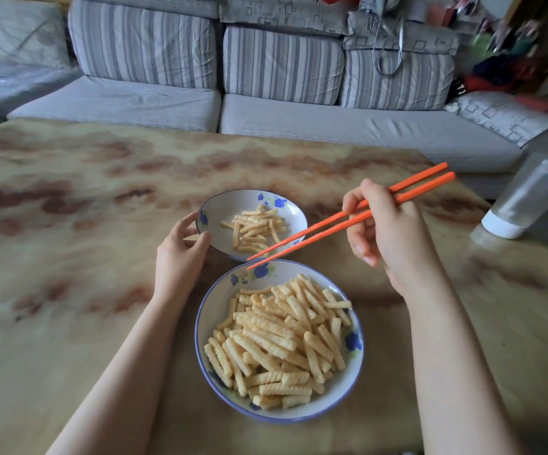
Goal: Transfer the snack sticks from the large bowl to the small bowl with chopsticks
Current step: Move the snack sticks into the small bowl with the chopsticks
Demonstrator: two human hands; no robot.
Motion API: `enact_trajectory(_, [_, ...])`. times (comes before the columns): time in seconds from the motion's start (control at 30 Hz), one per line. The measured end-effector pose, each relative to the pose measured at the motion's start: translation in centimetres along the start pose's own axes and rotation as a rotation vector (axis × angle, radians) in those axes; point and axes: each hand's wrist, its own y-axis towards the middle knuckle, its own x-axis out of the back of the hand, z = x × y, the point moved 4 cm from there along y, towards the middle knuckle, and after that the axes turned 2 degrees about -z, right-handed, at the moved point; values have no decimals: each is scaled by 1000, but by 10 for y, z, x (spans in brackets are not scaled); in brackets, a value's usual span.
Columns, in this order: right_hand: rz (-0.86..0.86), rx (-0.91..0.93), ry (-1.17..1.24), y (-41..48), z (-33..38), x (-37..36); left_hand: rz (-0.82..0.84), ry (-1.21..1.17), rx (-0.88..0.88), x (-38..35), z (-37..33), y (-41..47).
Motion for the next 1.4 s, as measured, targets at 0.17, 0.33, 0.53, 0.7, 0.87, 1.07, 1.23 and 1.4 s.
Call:
enact_trajectory(0.17, [10, -5, -35, -3, 1, 6, 4, -13, 5, -1, 0, 0])
enact_trajectory(0.33, [36, -45, -68, -8, -5, 12, 1, -20, 0, -1, 1, 1])
enact_trajectory(0.53, [74, -92, -129, -9, -10, 5, 2, -19, -4, 0, 2, 1])
enact_trajectory(0.7, [1, -93, -74, -6, -10, 8, -1, -3, -9, 0, 1, 1])
enact_trajectory(0.87, [-199, -46, 113, -6, -9, 19, 1, -1, -21, -1, 2, 1])
enact_trajectory(1.07, [-362, 20, 246, -2, -18, 17, -5, 0, -28, 0, 1, 0])
enact_trajectory(1.23, [-310, -7, 114, 0, -34, 2, -1, -7, -29, -1, 1, 1])
enact_trajectory(1.4, [-268, -6, 91, -2, -29, 6, 1, -14, -19, -1, 2, 1])
